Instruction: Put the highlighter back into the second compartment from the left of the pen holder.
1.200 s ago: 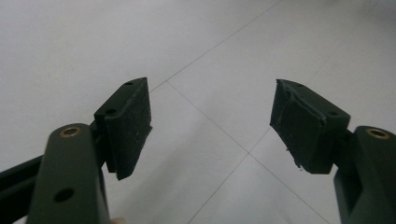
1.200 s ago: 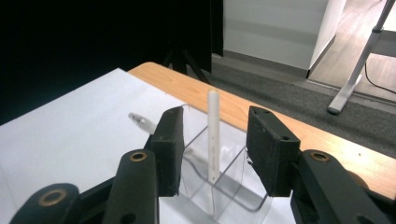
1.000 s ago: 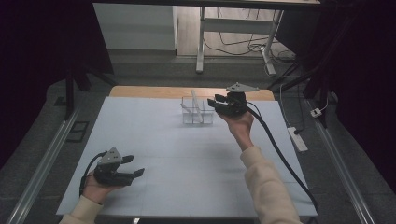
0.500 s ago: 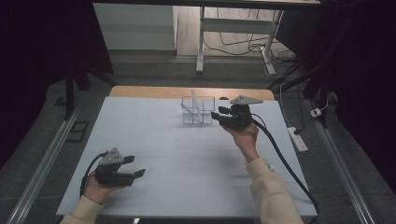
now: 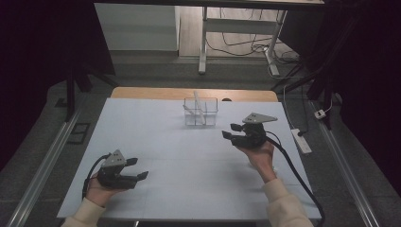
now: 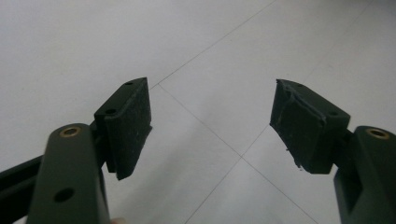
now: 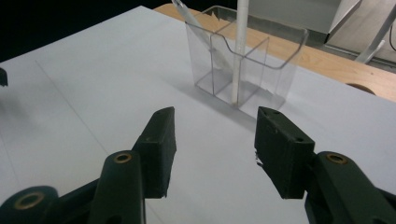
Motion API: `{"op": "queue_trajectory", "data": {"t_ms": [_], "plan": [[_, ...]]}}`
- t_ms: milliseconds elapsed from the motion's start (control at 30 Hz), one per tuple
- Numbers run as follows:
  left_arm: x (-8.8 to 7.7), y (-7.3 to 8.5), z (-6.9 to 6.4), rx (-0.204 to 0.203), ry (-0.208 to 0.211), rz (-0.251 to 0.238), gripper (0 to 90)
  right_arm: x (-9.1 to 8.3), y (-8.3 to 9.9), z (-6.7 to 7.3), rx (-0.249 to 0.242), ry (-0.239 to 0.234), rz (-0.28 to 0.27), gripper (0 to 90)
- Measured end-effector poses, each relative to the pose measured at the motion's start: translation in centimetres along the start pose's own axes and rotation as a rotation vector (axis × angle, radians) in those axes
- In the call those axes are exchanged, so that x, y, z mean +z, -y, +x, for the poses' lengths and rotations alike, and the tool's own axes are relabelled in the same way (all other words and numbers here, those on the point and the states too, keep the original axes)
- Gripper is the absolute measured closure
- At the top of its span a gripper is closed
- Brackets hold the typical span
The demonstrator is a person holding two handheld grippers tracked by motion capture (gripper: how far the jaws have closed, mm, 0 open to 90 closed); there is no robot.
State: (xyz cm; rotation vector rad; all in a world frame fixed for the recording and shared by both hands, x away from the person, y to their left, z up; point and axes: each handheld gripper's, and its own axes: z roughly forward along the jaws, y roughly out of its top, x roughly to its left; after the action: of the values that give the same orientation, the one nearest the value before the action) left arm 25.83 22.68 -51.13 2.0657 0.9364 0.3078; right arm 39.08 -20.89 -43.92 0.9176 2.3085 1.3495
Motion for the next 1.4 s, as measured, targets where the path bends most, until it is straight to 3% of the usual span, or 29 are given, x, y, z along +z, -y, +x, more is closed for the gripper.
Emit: {"op": "queue_trajectory", "data": {"t_ms": [233, 467, 800, 1400], "plan": [[-0.3, 0.1, -0.2, 0.003, -0.005, -0.001, 29.4, -2.4, 1.5, -0.2, 0.003, 0.005, 0.006, 46.4], [-0.6, 0.4, -0.1, -0.01, -0.016, -0.002, 29.4, -4.0, 3.0, -0.4, -0.028, 0.001, 0.043, 45.5], [-0.4, 0.4, -0.2, -0.01, -0.015, 0.004, 29.4, -4.6, 4.6, -0.9, -0.069, -0.015, 0.086, 44.9], [-0.2, 0.3, -0.4, 0.004, -0.022, 0.014, 29.5, -5.1, 5.5, -2.7, -0.117, -0.006, 0.25, 40.9]]}}
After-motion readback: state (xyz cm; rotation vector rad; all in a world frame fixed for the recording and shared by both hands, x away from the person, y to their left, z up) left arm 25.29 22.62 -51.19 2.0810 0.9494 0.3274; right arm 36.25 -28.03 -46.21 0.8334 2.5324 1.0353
